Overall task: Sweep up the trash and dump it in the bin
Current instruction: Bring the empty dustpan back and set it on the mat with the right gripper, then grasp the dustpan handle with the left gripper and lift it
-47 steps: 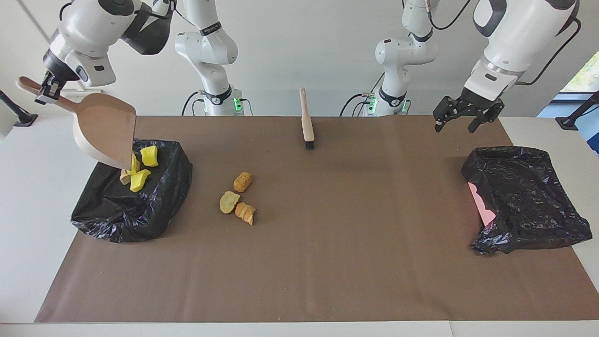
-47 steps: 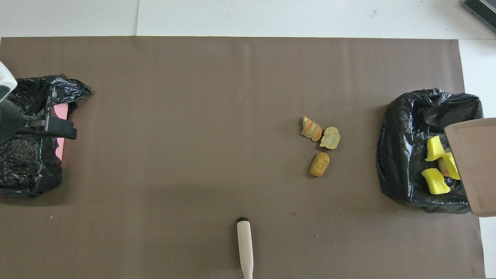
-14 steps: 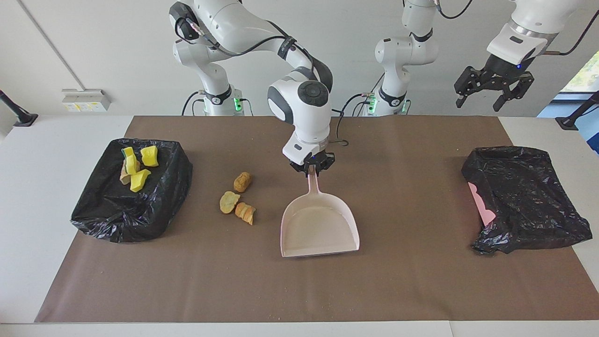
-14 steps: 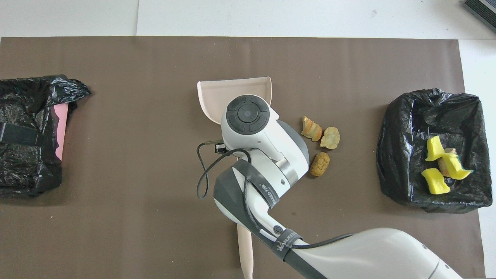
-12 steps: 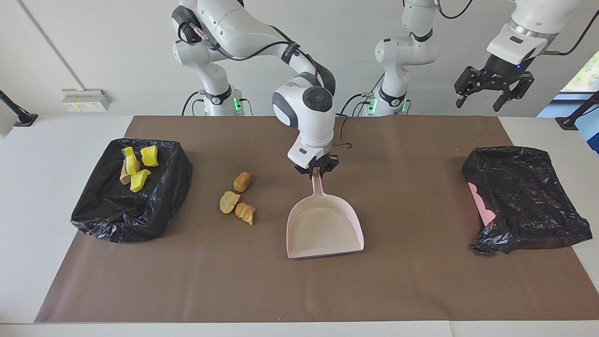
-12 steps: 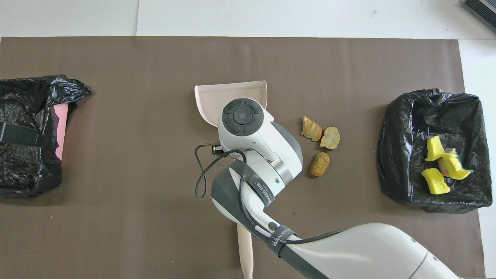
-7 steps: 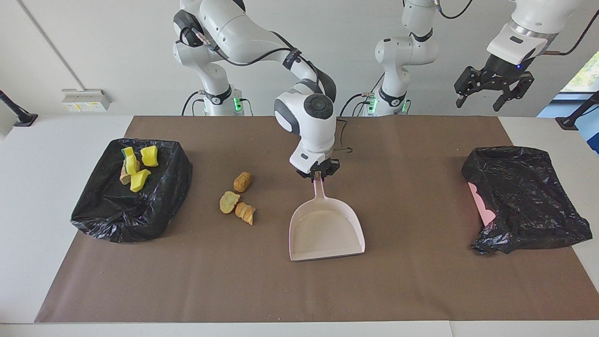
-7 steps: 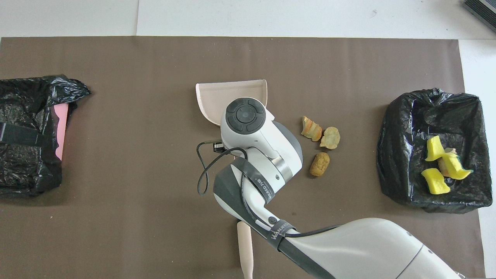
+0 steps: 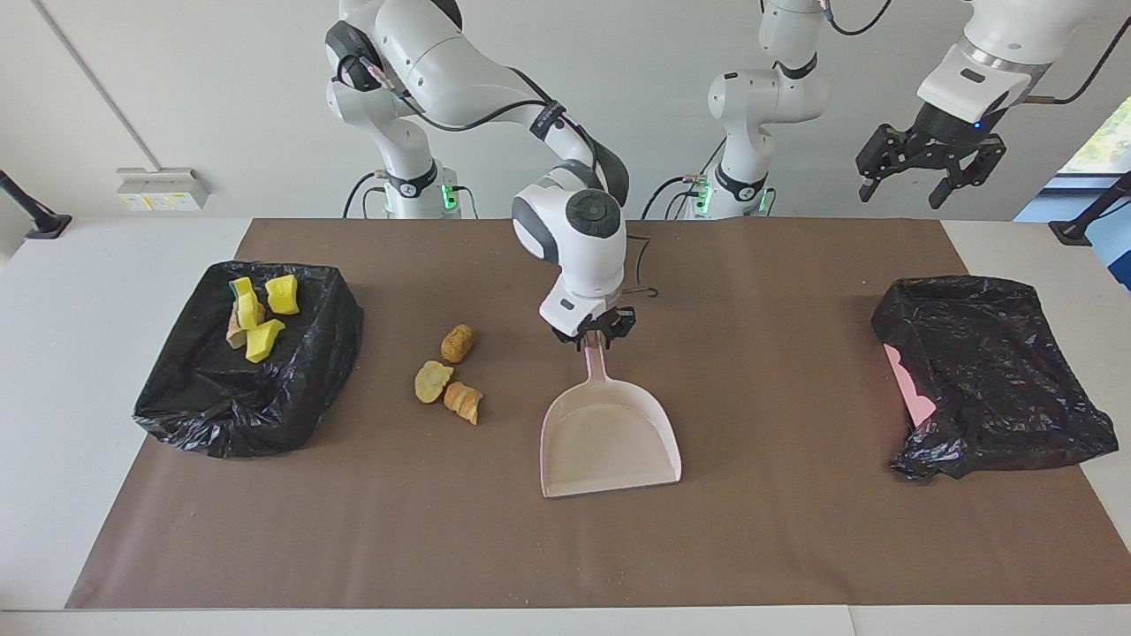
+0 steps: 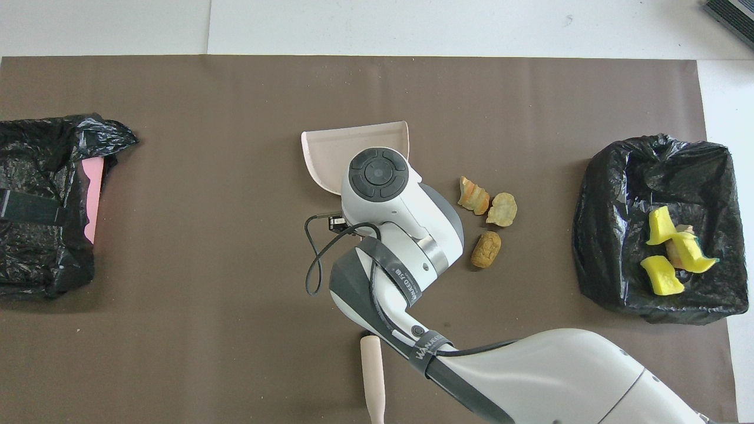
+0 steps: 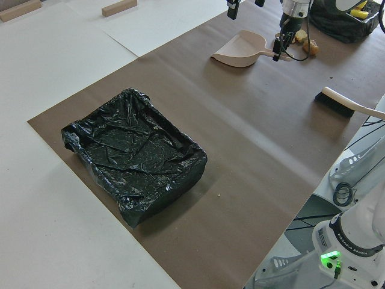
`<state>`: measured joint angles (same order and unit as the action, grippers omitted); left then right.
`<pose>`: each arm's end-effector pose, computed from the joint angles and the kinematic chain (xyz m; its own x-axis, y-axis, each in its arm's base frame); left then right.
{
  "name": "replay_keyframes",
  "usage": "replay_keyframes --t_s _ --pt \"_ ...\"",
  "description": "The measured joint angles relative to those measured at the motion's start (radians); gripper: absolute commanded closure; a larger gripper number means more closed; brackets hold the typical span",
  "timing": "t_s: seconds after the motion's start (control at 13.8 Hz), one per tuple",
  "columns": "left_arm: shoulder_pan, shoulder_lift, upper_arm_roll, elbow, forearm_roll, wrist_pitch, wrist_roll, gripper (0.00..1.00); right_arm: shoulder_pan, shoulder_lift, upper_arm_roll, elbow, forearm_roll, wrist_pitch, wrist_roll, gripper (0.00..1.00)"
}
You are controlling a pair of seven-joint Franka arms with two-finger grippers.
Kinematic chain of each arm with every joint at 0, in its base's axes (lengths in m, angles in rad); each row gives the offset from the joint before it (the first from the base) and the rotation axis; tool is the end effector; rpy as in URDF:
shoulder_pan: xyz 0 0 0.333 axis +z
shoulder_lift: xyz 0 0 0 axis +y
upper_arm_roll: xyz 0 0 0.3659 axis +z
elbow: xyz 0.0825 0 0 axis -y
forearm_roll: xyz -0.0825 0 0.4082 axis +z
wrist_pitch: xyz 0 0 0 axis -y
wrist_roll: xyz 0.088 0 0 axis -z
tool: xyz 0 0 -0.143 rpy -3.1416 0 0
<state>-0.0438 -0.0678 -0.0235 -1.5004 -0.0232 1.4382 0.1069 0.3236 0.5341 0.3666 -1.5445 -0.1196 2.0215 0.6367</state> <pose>0.5378 -0.0404 0.6991 0.9843 -0.1763 0.0079 -0.1764 -0.9841 0.0207 0.5960 0.4283 0.3517 0.9961 0.0634 -0.0621 0.0603 -0.9969 -0.0499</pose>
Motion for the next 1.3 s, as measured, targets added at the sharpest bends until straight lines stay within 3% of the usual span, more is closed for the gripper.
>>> replay_keyframes --t_s 0.22,0.43,0.72,1.01,1.3 --pt "-0.001 0.0 -0.003 0.0 0.0 0.0 0.0 0.0 0.004 -0.056 0.006 -0.004 0.004 -0.08 0.0 0.0" --pt "-0.001 0.0 -0.003 0.0 0.0 0.0 0.0 0.0 0.004 -0.207 0.01 -0.08 0.1 -0.177 -0.004 0.0" --pt "-0.002 -0.001 -0.011 0.0 -0.001 -0.018 0.002 0.0 0.027 -0.462 0.015 -0.329 0.249 -0.223 -0.012 0.0" --pt "-0.003 -0.001 -0.044 0.0 -0.001 -0.024 0.003 0.0 0.128 -0.654 0.017 -0.608 0.434 -0.16 -0.011 0.0" --pt "-0.004 0.002 -0.115 -0.018 -0.002 0.003 -0.042 0.0 0.222 -0.814 0.017 -0.83 0.5 -0.099 -0.011 0.0"
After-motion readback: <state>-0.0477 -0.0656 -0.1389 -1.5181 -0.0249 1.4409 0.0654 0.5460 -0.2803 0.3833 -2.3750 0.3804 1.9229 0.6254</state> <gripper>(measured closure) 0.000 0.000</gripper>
